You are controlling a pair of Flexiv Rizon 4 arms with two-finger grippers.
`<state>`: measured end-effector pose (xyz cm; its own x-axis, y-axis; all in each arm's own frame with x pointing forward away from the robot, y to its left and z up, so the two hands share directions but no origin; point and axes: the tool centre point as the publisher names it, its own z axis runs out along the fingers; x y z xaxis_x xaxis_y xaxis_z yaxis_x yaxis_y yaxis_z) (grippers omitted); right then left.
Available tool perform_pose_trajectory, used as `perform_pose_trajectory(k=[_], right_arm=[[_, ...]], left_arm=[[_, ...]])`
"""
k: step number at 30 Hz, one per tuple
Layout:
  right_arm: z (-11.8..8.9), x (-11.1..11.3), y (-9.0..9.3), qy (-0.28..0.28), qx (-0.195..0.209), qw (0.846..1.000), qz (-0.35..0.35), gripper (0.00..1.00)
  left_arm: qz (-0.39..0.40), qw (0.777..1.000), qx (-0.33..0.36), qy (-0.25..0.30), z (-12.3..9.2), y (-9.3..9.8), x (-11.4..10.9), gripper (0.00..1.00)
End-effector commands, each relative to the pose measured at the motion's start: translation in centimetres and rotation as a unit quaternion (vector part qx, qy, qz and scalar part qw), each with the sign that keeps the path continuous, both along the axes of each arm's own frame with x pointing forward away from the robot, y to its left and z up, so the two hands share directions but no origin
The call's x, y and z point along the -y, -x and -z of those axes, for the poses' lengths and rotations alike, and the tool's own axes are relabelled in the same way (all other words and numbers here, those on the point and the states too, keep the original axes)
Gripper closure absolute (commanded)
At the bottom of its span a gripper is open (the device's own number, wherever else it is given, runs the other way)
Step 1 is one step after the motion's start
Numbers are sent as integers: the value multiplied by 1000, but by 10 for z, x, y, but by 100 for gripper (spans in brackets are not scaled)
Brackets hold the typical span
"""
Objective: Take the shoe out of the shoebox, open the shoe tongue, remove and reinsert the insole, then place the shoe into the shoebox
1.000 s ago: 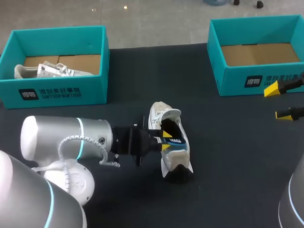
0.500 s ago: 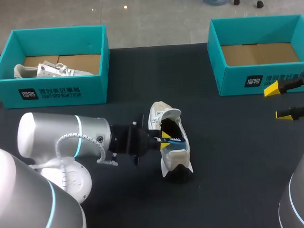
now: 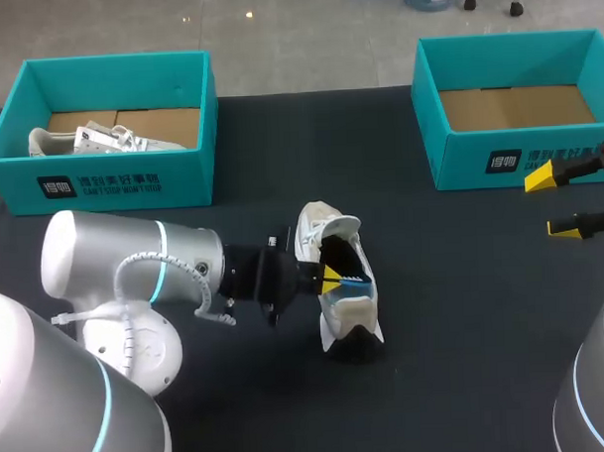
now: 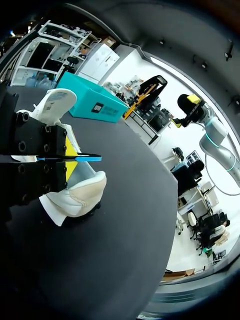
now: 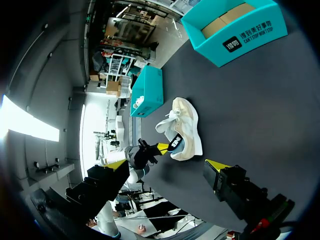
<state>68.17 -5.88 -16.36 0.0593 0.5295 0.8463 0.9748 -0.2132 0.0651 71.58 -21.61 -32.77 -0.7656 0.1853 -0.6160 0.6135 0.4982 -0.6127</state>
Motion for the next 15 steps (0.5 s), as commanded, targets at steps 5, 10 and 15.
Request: perform_pose_trajectory(k=[5, 10, 15], right_arm=[[0, -1, 0, 1, -1, 1000, 1, 0], [0, -1, 0, 1, -1, 1000, 1, 0], [0, -1, 0, 1, -1, 1000, 1, 0]], left_arm=[[0, 1000, -3, -3, 2, 2, 2, 87], [-7, 1000, 8, 1, -6, 4, -3, 44], [-7, 1000, 19, 1, -18, 5, -7, 51]])
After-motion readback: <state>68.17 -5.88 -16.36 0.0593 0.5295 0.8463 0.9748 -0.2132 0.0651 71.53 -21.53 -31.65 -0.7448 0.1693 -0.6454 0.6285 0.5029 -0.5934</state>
